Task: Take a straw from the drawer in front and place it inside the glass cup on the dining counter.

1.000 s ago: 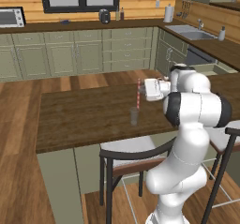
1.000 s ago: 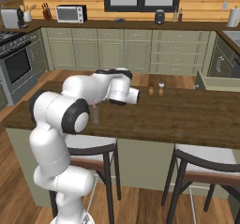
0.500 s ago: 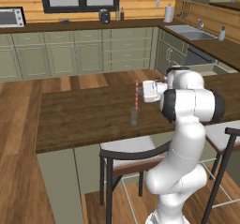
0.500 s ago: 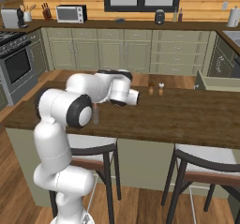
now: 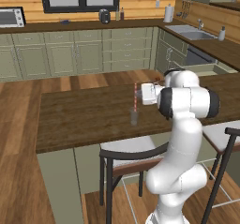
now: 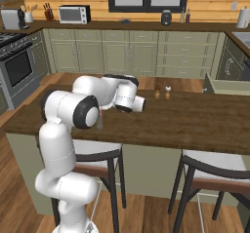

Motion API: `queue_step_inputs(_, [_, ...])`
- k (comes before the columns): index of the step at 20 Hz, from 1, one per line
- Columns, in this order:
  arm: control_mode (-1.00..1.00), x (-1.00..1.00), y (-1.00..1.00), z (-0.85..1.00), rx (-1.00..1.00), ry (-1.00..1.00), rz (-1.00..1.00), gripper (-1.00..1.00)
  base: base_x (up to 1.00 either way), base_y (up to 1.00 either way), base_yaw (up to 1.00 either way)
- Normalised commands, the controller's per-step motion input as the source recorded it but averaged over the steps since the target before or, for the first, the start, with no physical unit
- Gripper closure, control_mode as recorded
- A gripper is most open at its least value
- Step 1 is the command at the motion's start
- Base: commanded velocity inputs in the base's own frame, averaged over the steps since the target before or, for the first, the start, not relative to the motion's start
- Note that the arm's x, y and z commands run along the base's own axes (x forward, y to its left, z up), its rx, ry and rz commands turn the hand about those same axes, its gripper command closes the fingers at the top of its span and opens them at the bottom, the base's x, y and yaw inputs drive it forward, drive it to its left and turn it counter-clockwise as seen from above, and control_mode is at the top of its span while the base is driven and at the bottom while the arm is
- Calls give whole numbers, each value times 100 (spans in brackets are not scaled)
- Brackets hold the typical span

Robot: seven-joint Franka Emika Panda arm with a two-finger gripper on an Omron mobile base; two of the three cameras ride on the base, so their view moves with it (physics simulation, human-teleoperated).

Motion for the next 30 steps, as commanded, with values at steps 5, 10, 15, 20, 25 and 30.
queue_step_inputs(5, [-100,8,1,-1,0,0,0,100,0,0,0])
queue_step_inputs(10, [-100,20,3,0,0,0,0,100,0,0,0])
queue_step_inputs(15, [-100,4,0,0,0,0,0,100,0,0,0])
queue_step_inputs(20, [-100,0,0,-2,0,0,0,100,0,0,0])
queue_step_inputs(25, [-100,0,0,-23,0,0,0,100,0,0,0])
queue_step_inputs(30, [-100,1,0,-32,0,0,0,100,0,0,0])
